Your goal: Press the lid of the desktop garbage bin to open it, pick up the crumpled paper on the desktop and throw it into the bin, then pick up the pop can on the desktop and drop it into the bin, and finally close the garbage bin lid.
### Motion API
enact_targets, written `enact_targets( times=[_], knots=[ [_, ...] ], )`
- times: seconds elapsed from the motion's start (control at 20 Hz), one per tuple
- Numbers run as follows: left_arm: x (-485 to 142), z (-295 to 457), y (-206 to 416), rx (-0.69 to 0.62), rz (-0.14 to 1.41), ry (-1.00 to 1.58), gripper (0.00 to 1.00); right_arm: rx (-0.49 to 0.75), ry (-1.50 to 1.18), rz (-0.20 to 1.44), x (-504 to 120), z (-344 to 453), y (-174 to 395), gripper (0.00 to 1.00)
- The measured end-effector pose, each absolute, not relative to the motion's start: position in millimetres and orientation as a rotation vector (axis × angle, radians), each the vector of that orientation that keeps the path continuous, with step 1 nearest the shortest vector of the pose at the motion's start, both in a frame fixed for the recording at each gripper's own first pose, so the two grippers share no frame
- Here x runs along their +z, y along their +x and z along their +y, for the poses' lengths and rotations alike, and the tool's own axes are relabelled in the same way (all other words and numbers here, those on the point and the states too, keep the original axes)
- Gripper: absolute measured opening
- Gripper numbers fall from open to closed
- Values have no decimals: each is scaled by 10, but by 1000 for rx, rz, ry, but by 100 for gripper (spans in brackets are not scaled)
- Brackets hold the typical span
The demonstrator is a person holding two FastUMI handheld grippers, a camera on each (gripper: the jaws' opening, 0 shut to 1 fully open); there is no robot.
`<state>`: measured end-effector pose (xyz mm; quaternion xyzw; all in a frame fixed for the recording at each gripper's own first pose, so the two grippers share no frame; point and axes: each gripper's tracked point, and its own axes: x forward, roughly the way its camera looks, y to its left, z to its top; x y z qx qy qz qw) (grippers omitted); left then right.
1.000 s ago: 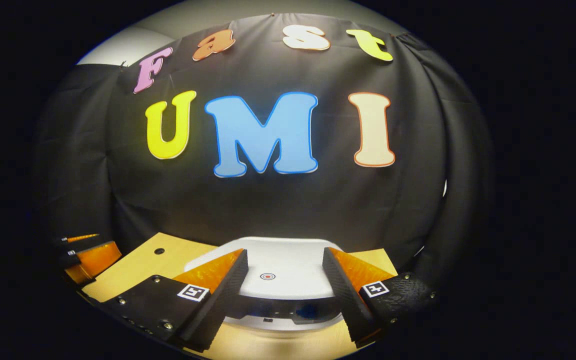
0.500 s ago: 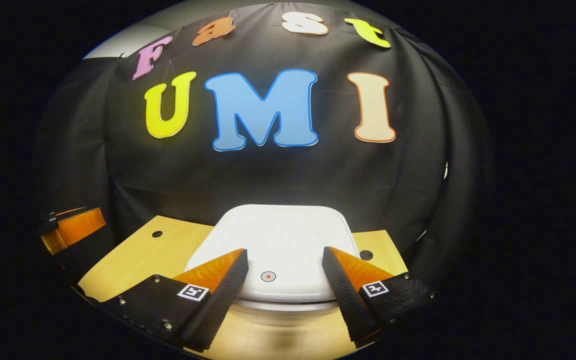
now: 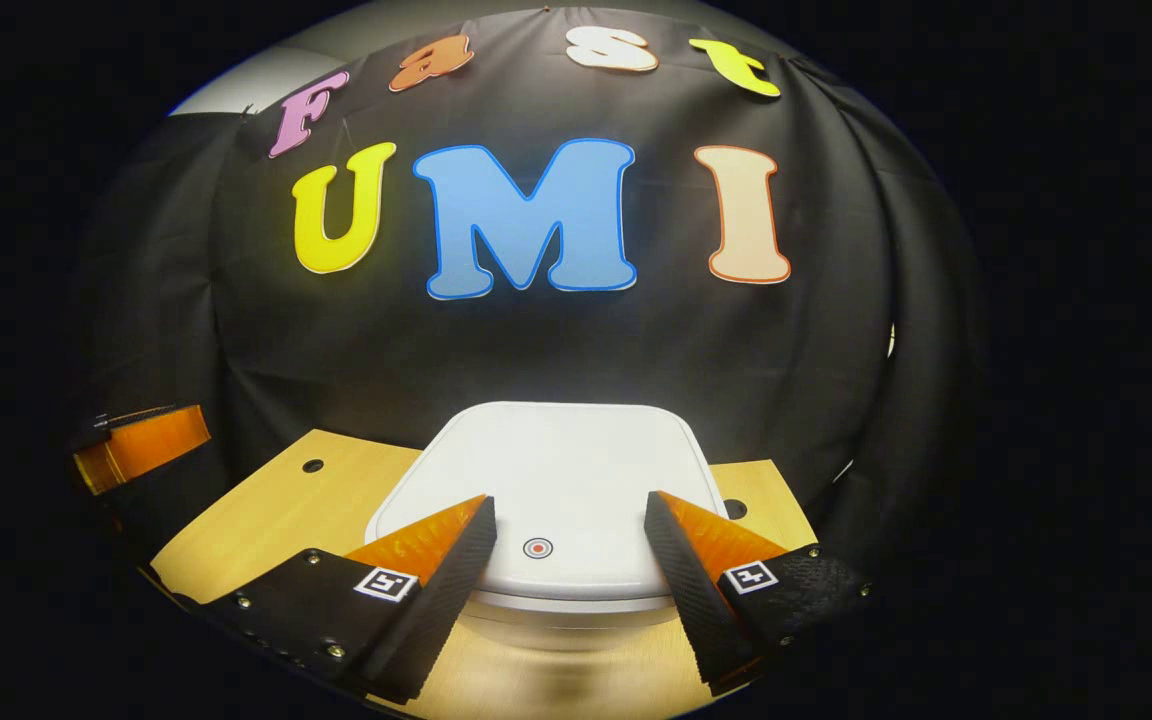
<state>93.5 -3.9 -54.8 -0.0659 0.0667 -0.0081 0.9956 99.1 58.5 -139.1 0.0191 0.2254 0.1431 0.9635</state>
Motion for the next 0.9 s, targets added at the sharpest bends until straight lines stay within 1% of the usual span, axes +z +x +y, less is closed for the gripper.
enact_targets(
  times=[0.9],
  knots=[
    [-624, -22, 969, -12, 144, -135, 89, 276, 42, 405, -1412, 570, 977, 96]
  ],
)
